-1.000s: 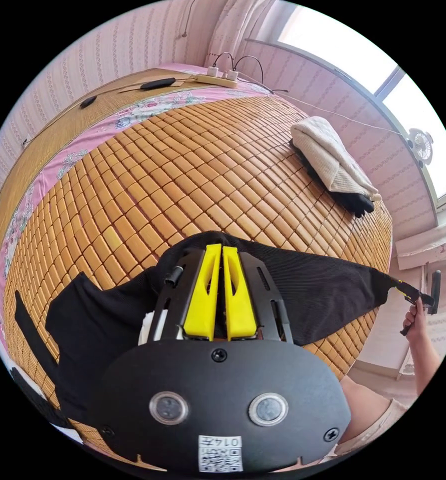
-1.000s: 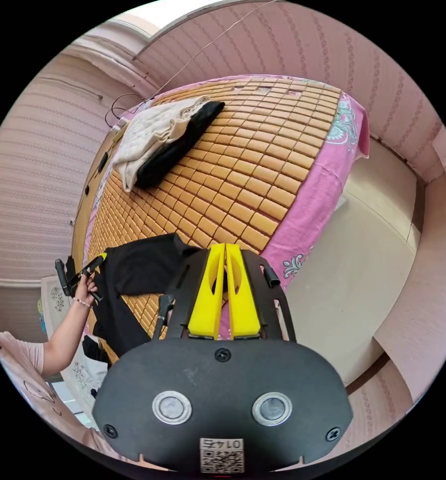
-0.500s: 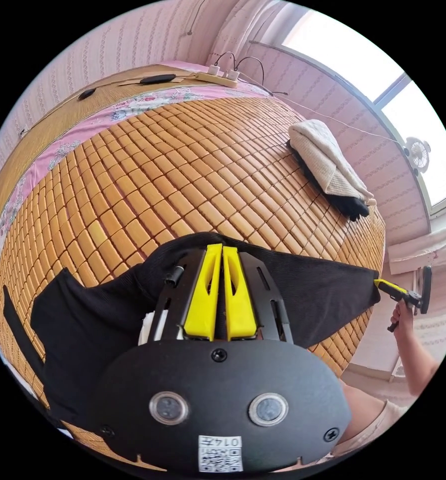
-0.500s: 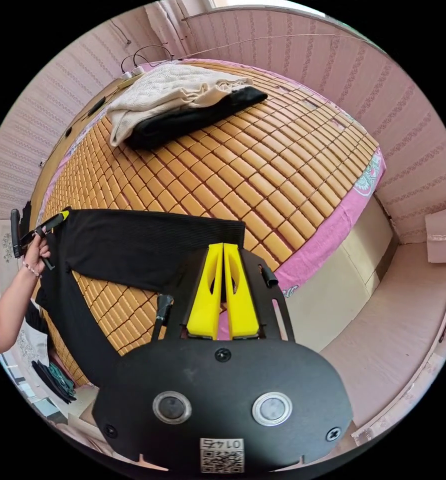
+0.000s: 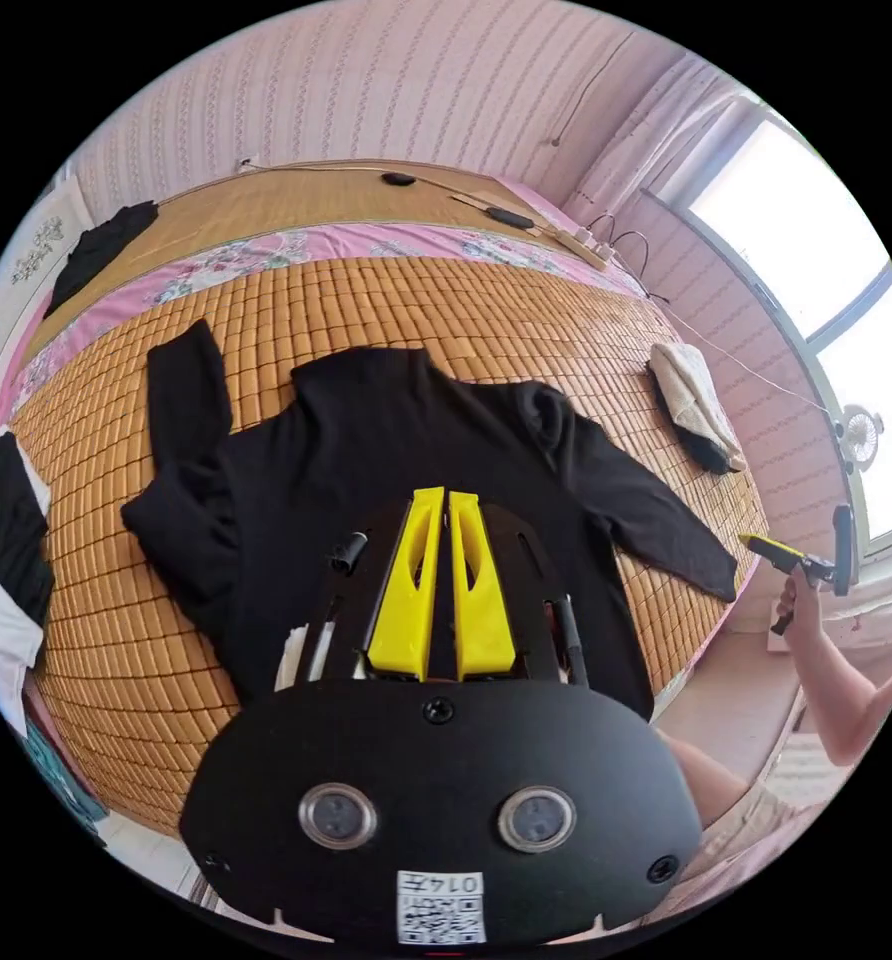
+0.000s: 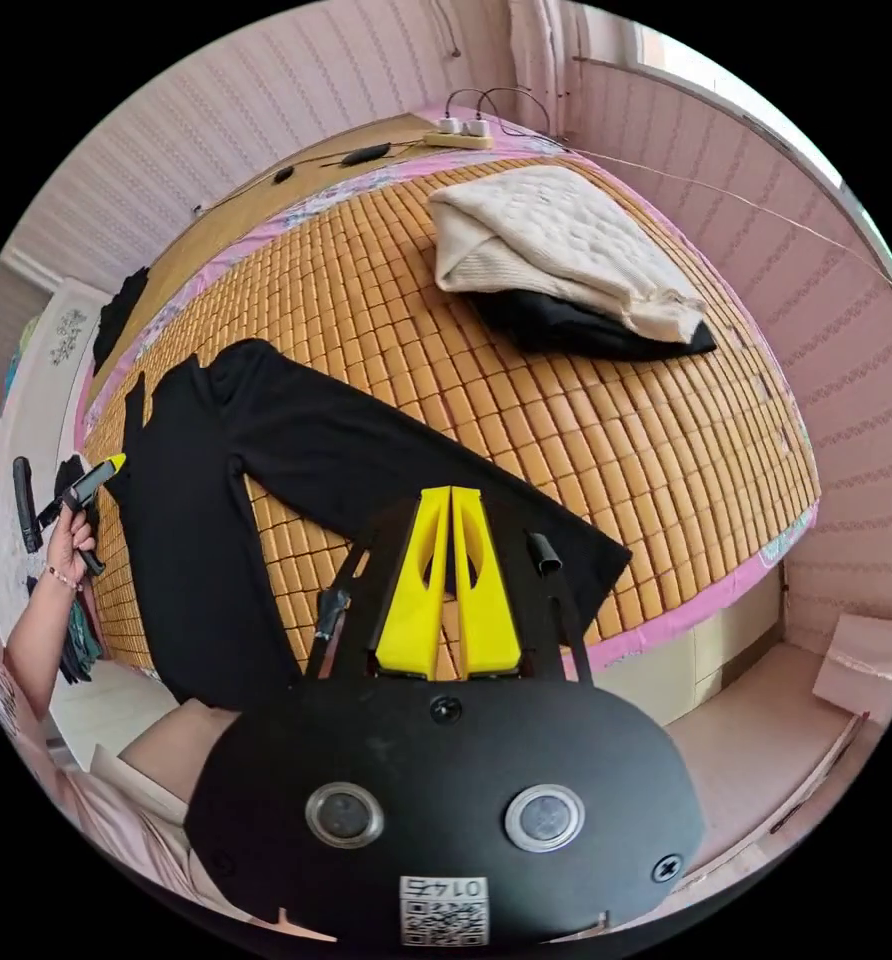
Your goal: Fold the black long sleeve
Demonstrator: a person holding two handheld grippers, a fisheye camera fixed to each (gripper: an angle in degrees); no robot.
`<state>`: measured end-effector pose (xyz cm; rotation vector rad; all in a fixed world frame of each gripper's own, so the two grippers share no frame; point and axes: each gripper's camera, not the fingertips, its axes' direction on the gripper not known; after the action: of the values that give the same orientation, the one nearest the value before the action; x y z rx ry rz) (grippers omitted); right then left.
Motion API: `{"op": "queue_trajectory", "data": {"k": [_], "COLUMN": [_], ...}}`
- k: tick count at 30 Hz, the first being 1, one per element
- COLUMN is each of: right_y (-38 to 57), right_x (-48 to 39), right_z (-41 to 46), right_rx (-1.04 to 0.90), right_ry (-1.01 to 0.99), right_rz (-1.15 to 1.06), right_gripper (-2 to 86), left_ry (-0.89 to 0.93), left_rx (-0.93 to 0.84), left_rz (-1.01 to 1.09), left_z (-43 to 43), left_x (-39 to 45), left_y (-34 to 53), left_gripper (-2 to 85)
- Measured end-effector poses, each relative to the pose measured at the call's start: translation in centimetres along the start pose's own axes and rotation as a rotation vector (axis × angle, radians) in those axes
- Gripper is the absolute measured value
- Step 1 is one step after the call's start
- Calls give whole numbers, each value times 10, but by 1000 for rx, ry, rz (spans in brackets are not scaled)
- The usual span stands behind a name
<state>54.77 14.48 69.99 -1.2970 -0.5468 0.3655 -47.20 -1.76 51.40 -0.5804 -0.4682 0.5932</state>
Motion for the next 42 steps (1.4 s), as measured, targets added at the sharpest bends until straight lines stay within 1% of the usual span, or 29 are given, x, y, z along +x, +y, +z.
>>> {"op": "queue_trajectory", "data": {"k": [2,3,5,6,8,9,11,12,13,14,15,17,19,20,22,23,25,26,28,30,31,32,33,34,35,36,37,39,42], "right_y": [-39,-49,-87,-95,-126,-132,-148,-151,-155,-157,-157,-160,-164,-168,-170,-169,-163,-160,-159,-157,-151,-139,-130,-112,-97,-91,-88,-98,-119], "right_x": [-76,-98,-190,-215,-317,-343,-444,-468,-515,-560,-581,-649,-685,-707,-732,-746,-766,-775,-788,-798,-802,-808,-811,-816,-817,-817,-816,-816,-814], "right_z": [15,21,46,52,73,78,98,103,115,127,134,166,192,205,216,225,248,253,253,243,227,206,195,174,157,151,144,147,176], "right_rx": [11,7,-8,-13,-44,-51,-69,-78,-95,-110,-110,-57,-45,-124,-186,-195,-248,-214,-207,-234,-222,-208,-216,-256,-269,-266,-250,-239,-231], "right_ry": [-60,-84,-197,-226,-349,-367,-402,-409,-410,-373,-341,-152,-16,-43,-126,-132,-59,-24,-30,-172,-323,-477,-557,-702,-797,-827,-845,-813,-620], "right_rz": [-216,-272,-487,-533,-718,-758,-895,-923,-975,-1028,-1051,-1113,-1132,-1162,-1160,-1157,-1185,-1190,-1219,-1257,-1302,-1387,-1451,-1589,-1690,-1733,-1772,-1734,-1646], "right_gripper": [9,11,24,29,52,57,64,66,69,72,73,77,85,94,103,100,80,40,14,9,9,10,12,15,23,27,49,69,77], "left_ry": [-107,-118,-129,-131,-136,-133,-122,-121,-115,-111,-112,-81,-59,-49,-30,-21,-5,7,18,24,33,44,50,59,63,65,64,44,-48], "left_rx": [-67,-76,-70,-68,-44,-40,-35,-38,-40,-50,-56,-75,-50,-45,-35,-28,-19,-13,-5,1,1,5,9,21,31,33,30,13,-22], "left_rz": [-100,-134,-254,-277,-337,-346,-362,-363,-366,-368,-371,-404,-414,-411,-412,-408,-407,-414,-417,-419,-427,-441,-448,-461,-475,-482,-499,-527,-594], "left_z": [-18,-23,-41,-44,-55,-57,-58,-57,-56,-55,-54,-51,-57,-61,-67,-71,-77,-80,-86,-93,-98,-107,-112,-125,-139,-147,-162,-184,-219], "left_x": [-42,-52,-85,-92,-108,-111,-117,-118,-121,-123,-124,-132,-137,-140,-145,-148,-153,-156,-160,-163,-164,-166,-166,-166,-167,-168,-170,-176,-196], "left_y": [50,61,101,110,139,145,165,169,177,183,187,200,209,214,222,228,235,240,247,255,261,270,275,288,303,311,327,351,386], "left_gripper": [-6,-6,-5,-5,-5,-4,-3,-2,-1,0,0,0,0,0,-1,-1,-1,-1,1,3,6,8,8,10,11,11,12,13,18]}}
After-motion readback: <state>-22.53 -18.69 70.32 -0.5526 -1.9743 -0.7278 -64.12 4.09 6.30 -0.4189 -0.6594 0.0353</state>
